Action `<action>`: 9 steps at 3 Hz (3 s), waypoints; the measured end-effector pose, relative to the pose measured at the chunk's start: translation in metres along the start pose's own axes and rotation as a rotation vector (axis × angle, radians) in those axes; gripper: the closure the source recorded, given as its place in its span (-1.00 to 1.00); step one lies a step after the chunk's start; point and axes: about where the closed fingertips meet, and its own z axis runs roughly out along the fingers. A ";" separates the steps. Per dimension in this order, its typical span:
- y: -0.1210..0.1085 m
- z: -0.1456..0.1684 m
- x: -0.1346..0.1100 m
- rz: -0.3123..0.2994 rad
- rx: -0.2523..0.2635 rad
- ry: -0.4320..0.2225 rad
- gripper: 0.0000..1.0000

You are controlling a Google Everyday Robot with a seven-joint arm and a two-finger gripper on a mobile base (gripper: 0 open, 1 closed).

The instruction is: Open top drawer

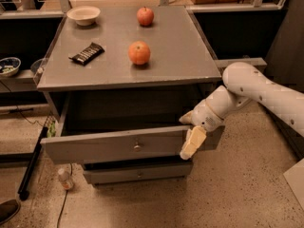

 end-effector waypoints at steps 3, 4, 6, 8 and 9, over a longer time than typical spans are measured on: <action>0.041 0.008 0.017 -0.096 0.051 -0.076 -1.00; 0.041 0.009 0.018 -0.093 0.045 -0.079 -1.00; 0.062 0.005 0.033 -0.076 0.015 -0.083 -1.00; 0.097 -0.009 0.048 -0.082 0.015 -0.114 -1.00; 0.117 -0.016 0.059 -0.070 0.017 -0.126 -1.00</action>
Offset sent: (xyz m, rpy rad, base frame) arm -0.1043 -0.0080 -0.0112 0.1795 -0.2768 0.0127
